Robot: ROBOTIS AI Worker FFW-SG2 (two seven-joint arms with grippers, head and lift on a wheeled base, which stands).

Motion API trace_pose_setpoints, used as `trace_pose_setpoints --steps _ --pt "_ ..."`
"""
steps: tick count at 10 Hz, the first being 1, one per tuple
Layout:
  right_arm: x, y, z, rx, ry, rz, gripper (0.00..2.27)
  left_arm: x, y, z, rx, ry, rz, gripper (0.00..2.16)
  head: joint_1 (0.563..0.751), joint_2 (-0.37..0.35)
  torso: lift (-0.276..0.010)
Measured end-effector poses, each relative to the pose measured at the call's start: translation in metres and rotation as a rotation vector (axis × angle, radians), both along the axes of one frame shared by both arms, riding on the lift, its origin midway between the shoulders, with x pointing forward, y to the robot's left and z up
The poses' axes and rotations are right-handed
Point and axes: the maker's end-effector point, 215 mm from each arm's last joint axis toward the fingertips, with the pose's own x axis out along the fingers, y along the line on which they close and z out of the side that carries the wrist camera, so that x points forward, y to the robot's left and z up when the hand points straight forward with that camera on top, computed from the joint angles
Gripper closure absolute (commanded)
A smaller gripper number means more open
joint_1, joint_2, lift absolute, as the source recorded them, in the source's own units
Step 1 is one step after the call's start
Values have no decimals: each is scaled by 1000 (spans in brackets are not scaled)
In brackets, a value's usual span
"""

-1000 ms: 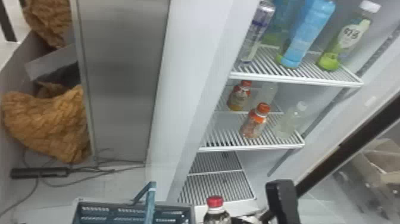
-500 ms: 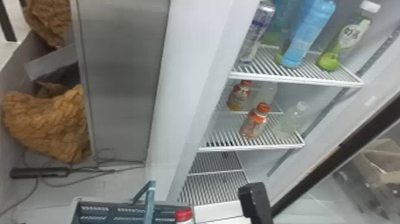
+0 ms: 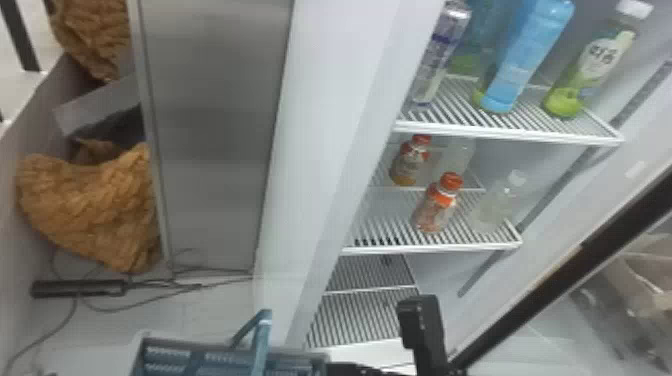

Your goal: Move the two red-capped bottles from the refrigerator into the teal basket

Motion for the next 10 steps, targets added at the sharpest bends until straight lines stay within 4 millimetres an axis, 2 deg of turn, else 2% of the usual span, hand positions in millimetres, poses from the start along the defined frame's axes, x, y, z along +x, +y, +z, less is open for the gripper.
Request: trace_pose_setpoints --steps 4,8,9,10 --pt "17 -2 9 20 -65 -19 96 0 0 1 -3 -3 0 1165 695 -309 -224" --pt "56 -42 39 -27 -263 -132 94 0 -1 2 -5 -4 -2 1164 695 -350 -224" --pt "65 -53 50 -39 -322 -157 94 0 -1 2 -5 -4 -4 1164 695 -350 -224" --pt "79 -65 71 -52 -419 -189 94 0 -1 2 -4 -4 -5 1164 695 -350 -224"
